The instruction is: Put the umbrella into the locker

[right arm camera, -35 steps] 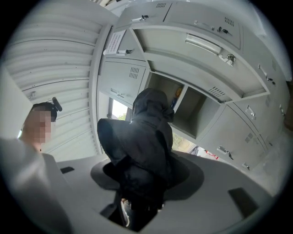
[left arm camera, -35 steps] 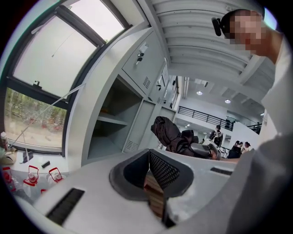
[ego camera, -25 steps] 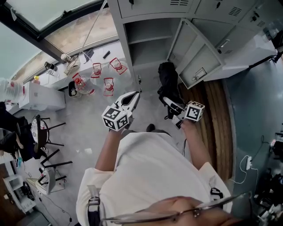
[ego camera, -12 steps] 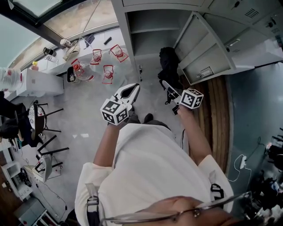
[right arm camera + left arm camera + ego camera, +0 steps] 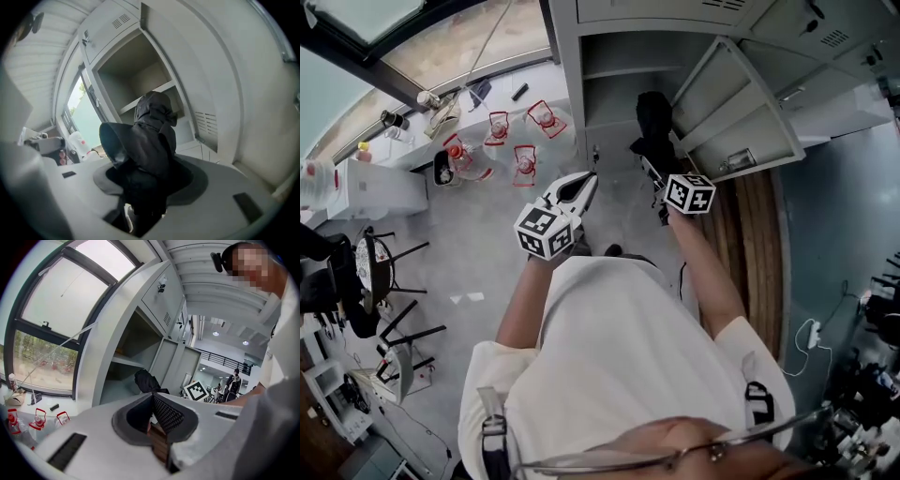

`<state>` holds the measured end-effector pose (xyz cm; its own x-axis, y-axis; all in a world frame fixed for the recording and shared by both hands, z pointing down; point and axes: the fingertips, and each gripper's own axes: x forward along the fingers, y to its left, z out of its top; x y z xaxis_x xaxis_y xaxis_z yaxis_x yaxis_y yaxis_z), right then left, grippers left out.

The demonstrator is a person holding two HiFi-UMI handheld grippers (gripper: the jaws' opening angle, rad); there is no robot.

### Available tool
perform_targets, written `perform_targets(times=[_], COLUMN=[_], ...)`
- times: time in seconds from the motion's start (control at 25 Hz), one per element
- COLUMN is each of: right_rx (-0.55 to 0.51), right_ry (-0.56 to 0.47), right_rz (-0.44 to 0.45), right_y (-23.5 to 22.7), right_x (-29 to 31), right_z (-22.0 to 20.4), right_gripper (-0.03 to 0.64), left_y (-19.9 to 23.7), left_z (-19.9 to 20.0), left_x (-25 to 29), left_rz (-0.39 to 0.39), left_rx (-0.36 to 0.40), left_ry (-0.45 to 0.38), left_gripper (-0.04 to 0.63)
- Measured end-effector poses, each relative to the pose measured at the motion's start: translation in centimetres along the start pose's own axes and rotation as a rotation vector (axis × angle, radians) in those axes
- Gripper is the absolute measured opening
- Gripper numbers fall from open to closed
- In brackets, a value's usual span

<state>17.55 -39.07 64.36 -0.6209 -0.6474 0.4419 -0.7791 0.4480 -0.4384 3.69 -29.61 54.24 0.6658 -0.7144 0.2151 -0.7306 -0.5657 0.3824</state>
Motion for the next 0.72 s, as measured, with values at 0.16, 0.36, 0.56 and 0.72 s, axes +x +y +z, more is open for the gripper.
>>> perform_targets(times=[0.16, 0.36, 0.56, 0.72], right_rx=[-0.125, -0.223, -0.323, -0.423], right_ry=[0.008, 0.046, 0.074, 0.098], right_rz=[-0.123, -0.242, -0.34, -0.396], right_y=[-1.4, -2.8, -4.1, -5.1], right_x=[2.4, 5.3, 8.0, 9.8], right_z=[0.7, 1.3, 2.2, 3.1], right_gripper=[0.219, 0.219, 0.219, 0.219], left_y=[0.8, 2.4, 3.7, 4.7], left_z=[0.7, 1.6, 2.1, 2.7], left_x=[0.2, 0.3, 0.4, 0.4], left_rz=[-0.025, -0.045, -0.057, -0.054], left_rx=[0.019, 0.019, 0.033, 0.063], left_ry=[0.003, 0.004, 0.012, 0.018], left_gripper=[0.005, 0.006, 0.005, 0.005])
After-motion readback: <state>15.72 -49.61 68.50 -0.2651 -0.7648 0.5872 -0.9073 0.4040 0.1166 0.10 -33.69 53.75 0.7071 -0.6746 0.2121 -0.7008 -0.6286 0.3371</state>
